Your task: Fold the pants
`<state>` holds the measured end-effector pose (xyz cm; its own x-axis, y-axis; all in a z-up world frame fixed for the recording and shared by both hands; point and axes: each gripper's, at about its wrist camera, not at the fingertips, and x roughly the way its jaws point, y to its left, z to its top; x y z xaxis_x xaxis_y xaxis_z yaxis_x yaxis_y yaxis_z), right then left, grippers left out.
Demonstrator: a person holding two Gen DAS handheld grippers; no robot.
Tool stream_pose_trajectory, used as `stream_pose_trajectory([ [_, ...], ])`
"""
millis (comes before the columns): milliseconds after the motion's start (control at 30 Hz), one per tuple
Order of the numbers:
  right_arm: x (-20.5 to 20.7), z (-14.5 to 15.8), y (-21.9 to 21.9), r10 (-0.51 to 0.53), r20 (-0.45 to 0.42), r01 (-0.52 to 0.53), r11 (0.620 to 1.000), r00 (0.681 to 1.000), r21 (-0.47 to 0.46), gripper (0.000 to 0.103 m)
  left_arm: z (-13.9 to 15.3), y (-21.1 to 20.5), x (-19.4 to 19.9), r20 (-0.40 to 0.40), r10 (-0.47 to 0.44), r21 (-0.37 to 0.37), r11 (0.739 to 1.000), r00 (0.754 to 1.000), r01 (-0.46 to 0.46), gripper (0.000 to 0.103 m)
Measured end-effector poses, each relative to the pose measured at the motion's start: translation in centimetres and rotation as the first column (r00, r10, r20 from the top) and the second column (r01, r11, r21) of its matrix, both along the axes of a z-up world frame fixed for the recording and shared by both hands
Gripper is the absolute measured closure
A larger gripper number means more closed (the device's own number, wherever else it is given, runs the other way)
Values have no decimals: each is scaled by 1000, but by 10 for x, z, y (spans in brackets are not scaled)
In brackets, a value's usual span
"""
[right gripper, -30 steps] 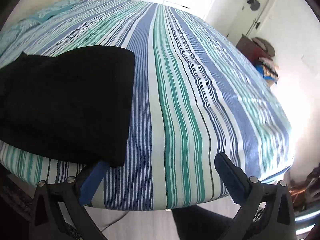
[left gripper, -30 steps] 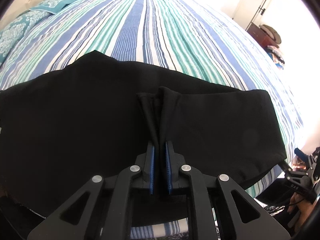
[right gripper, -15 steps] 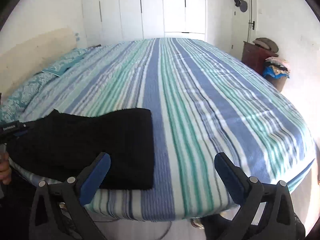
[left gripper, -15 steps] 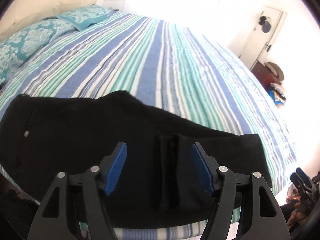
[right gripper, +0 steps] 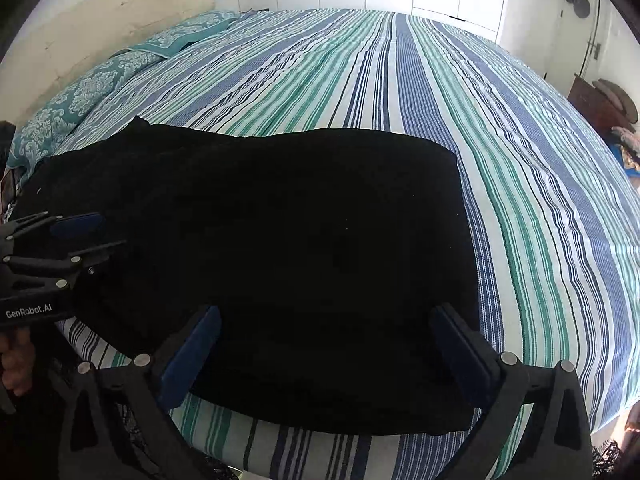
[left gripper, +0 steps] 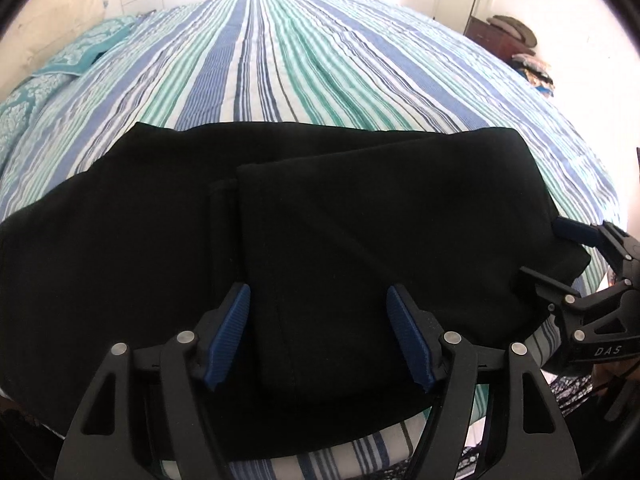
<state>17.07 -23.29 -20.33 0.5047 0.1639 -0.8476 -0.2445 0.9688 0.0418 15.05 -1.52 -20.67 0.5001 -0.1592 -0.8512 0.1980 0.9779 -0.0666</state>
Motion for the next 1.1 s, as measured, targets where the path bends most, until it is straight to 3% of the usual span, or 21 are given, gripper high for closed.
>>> stream_pose_trajectory([
  [333,5,6,-1,-13,-20,13,1000,1000,-24,0,1,-7,4,-1,1,12,1000,1000,-1,30],
  [533,34,54,-5,-55,60,55,998,997,-3,0,0,-7,4,4,-2,6,1000,1000,2,29],
  [667,87,45,-11,-100,-77,103,994,992,25,0,-1,-9,3,9,-3,10,1000,1000,3,29],
  [767,111,-3,-22,-143,-256,148,989,956,0,0,-1,-10,3,8,-6,9,1000,1000,6,29],
  [800,112,-11,-26,-148,-266,158,987,953,18,0,-1,-11,3,8,-9,13,1000,1000,8,28],
  [900,113,-5,-30,-158,-248,171,985,956,30,0,-1,-10,2,9,-8,8,1000,1000,8,28],
  [1000,94,30,-29,-159,-89,160,987,983,9,4,-1,-10,3,7,-13,4,1000,1000,13,28],
  [1100,61,64,-21,-86,-20,87,992,996,95,4,-1,-10,4,5,-15,1,1000,1000,15,28],
])
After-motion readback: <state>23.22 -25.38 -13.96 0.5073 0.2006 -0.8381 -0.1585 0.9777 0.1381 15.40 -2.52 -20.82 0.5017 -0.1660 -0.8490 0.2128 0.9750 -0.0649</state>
